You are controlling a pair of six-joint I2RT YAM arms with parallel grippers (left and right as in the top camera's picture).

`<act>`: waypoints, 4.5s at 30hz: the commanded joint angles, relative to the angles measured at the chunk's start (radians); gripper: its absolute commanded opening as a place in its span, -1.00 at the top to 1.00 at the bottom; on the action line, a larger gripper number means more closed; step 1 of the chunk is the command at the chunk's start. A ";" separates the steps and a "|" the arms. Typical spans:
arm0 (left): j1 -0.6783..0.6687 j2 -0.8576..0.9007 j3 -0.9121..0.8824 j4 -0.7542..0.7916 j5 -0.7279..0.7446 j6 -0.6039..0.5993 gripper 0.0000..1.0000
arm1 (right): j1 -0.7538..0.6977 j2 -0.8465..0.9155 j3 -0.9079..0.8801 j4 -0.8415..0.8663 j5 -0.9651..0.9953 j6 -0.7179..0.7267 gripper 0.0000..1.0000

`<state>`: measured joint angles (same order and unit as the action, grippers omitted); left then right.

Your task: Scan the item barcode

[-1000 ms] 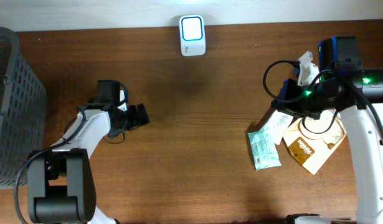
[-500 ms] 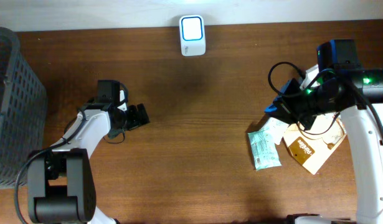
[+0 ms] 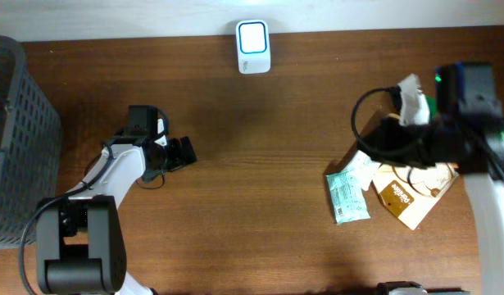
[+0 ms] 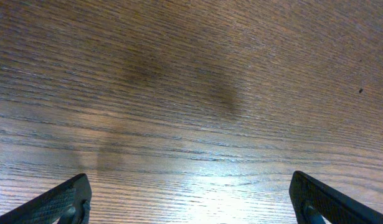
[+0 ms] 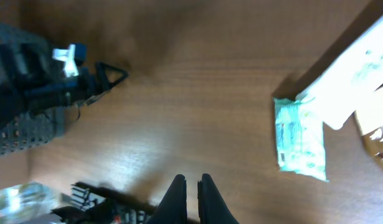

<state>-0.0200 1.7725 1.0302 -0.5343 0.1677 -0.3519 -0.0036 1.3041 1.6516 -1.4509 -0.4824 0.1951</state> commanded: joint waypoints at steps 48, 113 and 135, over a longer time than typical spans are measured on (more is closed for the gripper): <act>0.003 -0.011 -0.004 -0.001 0.000 0.008 -0.99 | 0.003 -1.154 -1.361 1.509 0.159 -0.401 -0.96; 0.012 -1.425 -0.788 0.518 -0.122 0.724 -0.98 | 0.003 -1.300 -1.646 1.402 0.124 -0.397 -0.96; 0.013 -1.768 -0.970 0.340 -0.085 0.951 -0.98 | 0.003 -1.300 -1.646 1.402 0.124 -0.397 -0.96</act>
<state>-0.0116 0.0154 0.0746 -0.1989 0.0635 0.5766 -0.0036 0.0109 0.0128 -0.0479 -0.3492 -0.2085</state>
